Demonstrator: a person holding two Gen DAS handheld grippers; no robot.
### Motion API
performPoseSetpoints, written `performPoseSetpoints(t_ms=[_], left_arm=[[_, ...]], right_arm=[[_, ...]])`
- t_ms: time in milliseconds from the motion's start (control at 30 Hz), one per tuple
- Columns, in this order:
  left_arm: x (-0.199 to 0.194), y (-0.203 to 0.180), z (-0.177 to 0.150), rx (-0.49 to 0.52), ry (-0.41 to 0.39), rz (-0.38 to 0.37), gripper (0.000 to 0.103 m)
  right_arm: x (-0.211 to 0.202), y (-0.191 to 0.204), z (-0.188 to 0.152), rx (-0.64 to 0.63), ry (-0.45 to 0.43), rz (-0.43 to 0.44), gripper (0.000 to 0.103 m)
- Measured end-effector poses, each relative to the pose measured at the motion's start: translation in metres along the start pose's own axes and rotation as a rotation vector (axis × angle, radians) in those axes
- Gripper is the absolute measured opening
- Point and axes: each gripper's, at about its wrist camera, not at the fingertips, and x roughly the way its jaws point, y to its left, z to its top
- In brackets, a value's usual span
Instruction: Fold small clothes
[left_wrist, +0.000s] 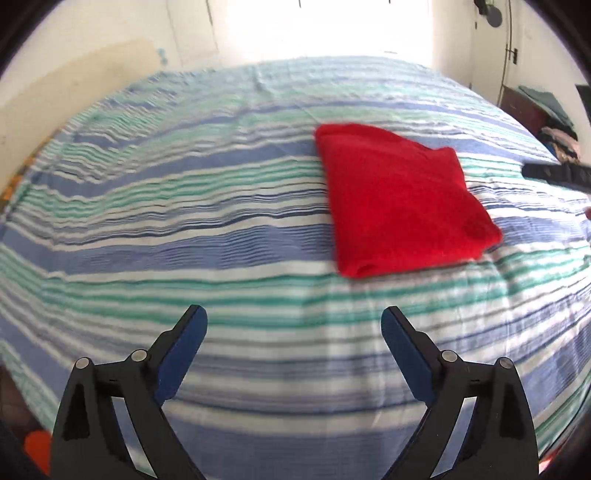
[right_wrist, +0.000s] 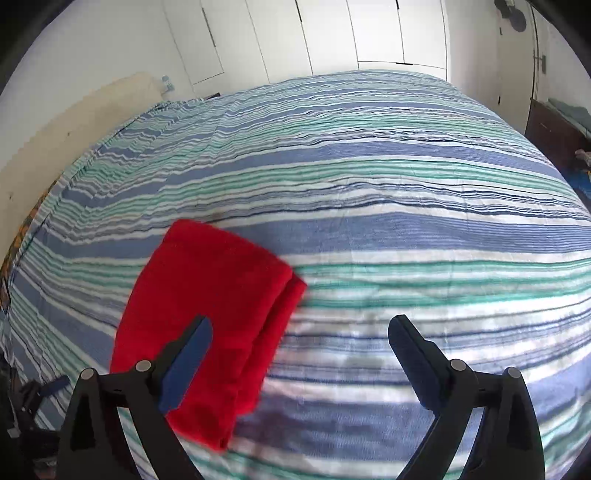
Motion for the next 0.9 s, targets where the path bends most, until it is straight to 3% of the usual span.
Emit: performPoseSetpoints(t_ms=[100, 300, 400, 533, 733, 900], left_arm=[[-0.024, 0.006, -0.021, -0.001, 0.011, 0.042, 0.096], [-0.058, 0.014, -0.042, 0.019, 0.106, -0.064, 0.096], [-0.069, 0.011, -0.044, 0.019, 0.154, -0.07, 0.096], [-0.091, 0.021, -0.04, -0.041, 0.121, -0.059, 0.102], [-0.132, 0.035, -0.03, -0.118, 0.056, 0.002, 0.102], [-0.151, 0.036, -0.027, -0.12, 0.021, -0.018, 0.102]], right_arm=[[-0.036, 0.019, -0.05, -0.049, 0.037, -0.031, 0.099], [-0.105, 0.043, -0.135, 0.03, 0.104, -0.055, 0.099], [-0.134, 0.052, -0.162, 0.059, 0.113, -0.077, 0.099], [-0.167, 0.079, -0.171, -0.029, 0.096, -0.093, 0.099], [-0.21, 0.12, -0.161, -0.125, -0.007, -0.057, 0.103], [-0.221, 0.14, -0.16, -0.161, -0.036, -0.071, 0.102]])
